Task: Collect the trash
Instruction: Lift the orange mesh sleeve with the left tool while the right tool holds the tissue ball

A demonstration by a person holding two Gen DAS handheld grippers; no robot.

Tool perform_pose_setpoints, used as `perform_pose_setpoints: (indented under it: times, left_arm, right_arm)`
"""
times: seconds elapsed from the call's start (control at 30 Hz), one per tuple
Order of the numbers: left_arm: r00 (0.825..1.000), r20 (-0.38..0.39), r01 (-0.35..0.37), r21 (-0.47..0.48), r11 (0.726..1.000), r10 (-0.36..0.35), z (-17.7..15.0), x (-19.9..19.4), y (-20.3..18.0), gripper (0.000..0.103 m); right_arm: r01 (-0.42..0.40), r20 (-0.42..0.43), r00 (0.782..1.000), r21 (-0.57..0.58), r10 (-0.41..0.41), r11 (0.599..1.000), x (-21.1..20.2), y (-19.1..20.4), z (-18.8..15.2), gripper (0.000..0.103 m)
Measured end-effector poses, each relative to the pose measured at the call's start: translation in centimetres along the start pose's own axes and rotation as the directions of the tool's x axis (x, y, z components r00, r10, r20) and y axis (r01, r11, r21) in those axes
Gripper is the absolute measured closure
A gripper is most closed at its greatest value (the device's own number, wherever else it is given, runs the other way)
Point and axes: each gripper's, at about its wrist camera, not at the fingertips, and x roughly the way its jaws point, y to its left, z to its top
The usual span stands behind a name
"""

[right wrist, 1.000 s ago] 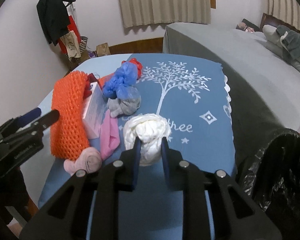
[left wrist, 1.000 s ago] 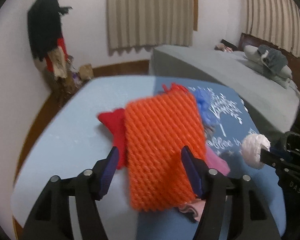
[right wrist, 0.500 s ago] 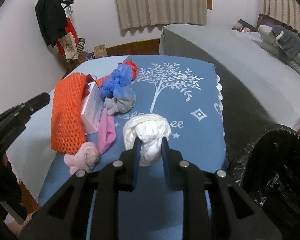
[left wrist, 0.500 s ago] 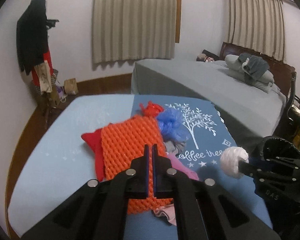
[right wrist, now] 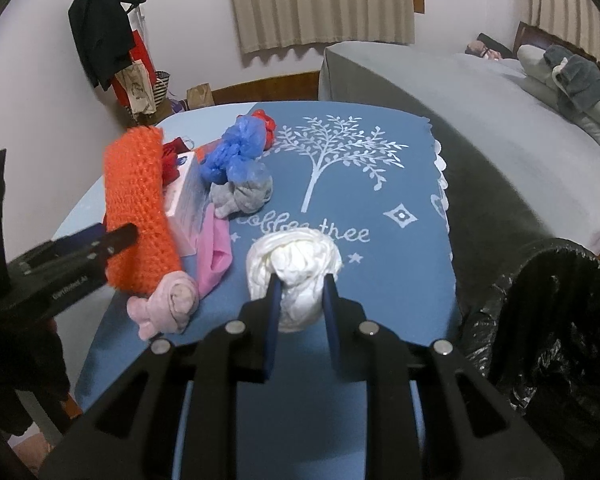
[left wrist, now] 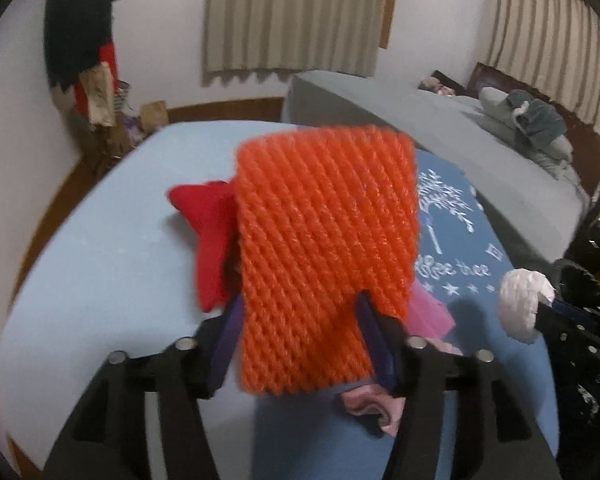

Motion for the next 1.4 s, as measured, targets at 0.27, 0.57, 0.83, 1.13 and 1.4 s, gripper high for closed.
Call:
perform_pose_setpoints:
  times: [0.27, 0.57, 0.83, 1.13, 1.4]
  left_arm:
    - [0.996, 0.074, 0.04, 0.037, 0.998, -0.043, -0.2, -1.8, -0.8, 0.103]
    - [0.998, 0.043, -0.037, 0.023, 0.999, 0.036, -0.6, -1.8, 0.2, 0.065]
    - [0.997, -0.074, -0.027, -0.037, 0.999, 0.024, -3.0, -0.1, 1.9, 0.049]
    - [0.997, -0.043, 0.06, -0.103, 0.993, -0.065, -2.4, -0.9, 2.8, 0.047]
    - [0.996, -0.071, 0.048, -0.068, 0.997, -0.052, -1.9, 1.1, 3.0, 0.035]
  right_arm:
    - [0.007, -0.017, 1.0, 0.005, -0.007, 1.0, -0.1, -0.4, -0.4, 0.082]
    - [0.005, -0.026, 1.0, 0.001, -0.005, 1.0, 0.0, -0.3, -0.9, 0.082]
    - [0.007, -0.044, 0.999, -0.006, -0.007, 1.0, 0.6, -0.2, -1.1, 0.082]
    - [0.016, -0.064, 0.998, -0.015, -0.017, 1.0, 1.2, -0.4, -1.5, 0.082]
    - [0.001, -0.072, 0.997, -0.021, -0.002, 1.0, 1.7, -0.1, -1.6, 0.082]
